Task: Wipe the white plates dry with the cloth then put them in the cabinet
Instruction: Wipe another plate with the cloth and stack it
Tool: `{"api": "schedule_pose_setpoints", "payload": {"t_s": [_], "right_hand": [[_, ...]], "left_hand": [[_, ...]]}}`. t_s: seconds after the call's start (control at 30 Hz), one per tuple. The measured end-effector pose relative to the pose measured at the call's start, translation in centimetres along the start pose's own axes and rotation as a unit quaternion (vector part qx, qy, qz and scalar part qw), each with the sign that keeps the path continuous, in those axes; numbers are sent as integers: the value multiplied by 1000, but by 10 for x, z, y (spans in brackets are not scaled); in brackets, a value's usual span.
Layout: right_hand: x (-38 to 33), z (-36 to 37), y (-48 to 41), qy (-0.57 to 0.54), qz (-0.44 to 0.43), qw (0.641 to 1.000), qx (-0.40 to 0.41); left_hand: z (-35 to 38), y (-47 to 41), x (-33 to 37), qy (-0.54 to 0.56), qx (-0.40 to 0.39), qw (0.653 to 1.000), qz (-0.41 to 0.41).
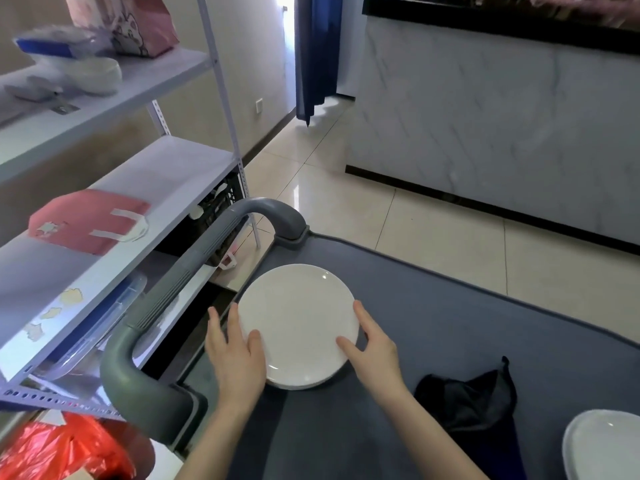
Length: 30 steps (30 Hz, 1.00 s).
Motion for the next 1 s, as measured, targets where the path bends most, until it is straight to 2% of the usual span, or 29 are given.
{"api": "schedule_pose_setpoints", "payload": {"t_s": [0.1, 0.2, 0.27, 0.43, 0.7, 0.87, 1.0], "right_hand": [[-2, -15, 3, -22, -10, 1000, 6], [1, -43, 10, -43, -22, 997, 52], [6, -69, 18, -48, -29, 994, 89], [31, -148, 49, -53, -30, 983, 174], [104, -276, 125, -33, 29, 950, 310], [147, -330, 157, 47, 86, 937, 334], [171, -358, 169, 164, 107, 921, 337]], "left_hand": [[-3, 8, 13, -1, 25, 1000, 9], [2, 30, 41, 37, 68, 992, 97], [15, 50, 62, 71, 56, 984, 156], [70, 108, 106, 156, -109, 966, 174], [163, 218, 153, 148, -321, 913, 204], [210, 279, 170, 119, -392, 891, 195], [240, 306, 174, 27, -424, 877, 224]]}}
Point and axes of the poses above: each hand's wrist, its own y-axis away from the middle knuckle, its own z-axis out of the palm, x = y × z, the point moved 3 cm from there along -y, towards the middle knuckle, and after that the axes turned 4 degrees about x, right-handed, at the moved point
